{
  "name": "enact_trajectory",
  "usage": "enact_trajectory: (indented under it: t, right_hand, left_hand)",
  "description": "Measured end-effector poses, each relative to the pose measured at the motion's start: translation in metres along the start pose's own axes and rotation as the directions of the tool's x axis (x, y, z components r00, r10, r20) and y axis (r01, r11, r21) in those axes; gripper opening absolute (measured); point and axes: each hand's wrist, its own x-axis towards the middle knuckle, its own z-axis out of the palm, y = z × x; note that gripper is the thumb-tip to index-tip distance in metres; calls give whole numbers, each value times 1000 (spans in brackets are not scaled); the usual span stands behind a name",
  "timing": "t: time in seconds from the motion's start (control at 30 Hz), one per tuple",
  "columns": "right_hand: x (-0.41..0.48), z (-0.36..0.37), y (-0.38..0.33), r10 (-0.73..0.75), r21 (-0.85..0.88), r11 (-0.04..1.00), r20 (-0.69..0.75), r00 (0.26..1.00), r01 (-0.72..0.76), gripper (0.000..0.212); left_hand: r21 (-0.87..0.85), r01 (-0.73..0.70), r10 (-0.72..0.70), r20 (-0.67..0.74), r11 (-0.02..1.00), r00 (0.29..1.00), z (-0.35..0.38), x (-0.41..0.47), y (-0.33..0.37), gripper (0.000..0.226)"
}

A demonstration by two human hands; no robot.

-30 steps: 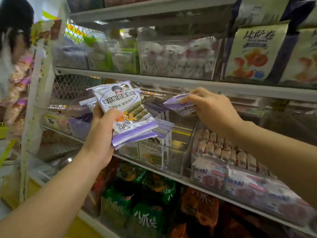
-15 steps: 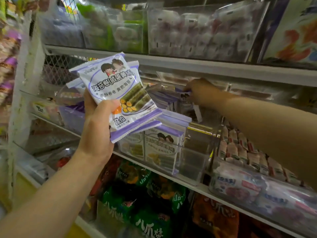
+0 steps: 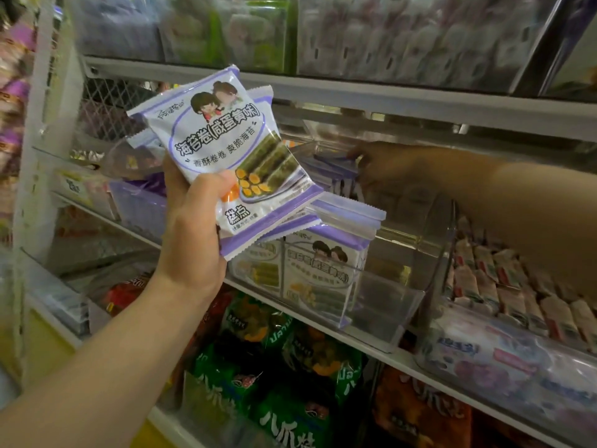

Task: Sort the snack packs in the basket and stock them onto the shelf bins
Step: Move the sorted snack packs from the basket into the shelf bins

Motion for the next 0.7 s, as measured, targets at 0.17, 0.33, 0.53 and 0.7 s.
enact_trajectory:
  t: [0.17, 0.33, 0.53, 0.7]
  right_hand:
    - [5, 8, 3, 129, 32, 989, 279, 952, -143, 40]
    - [8, 11, 14, 275, 44, 954, 259, 926, -295, 60]
    - [16, 12, 12, 208, 135, 963, 187, 960, -235, 48]
    - [16, 13, 13, 240, 73, 960, 270, 932, -269, 54]
  left_hand:
    - [-15, 0, 0, 19, 1000, 1000, 2, -1, 1, 64]
    - [-15, 11, -11, 11, 1000, 1000, 1, -1, 1, 66]
    - [18, -21, 20, 24, 1000, 1000, -2, -1, -1, 64]
    - [44, -20, 18, 45, 999, 999, -5, 0, -3, 66]
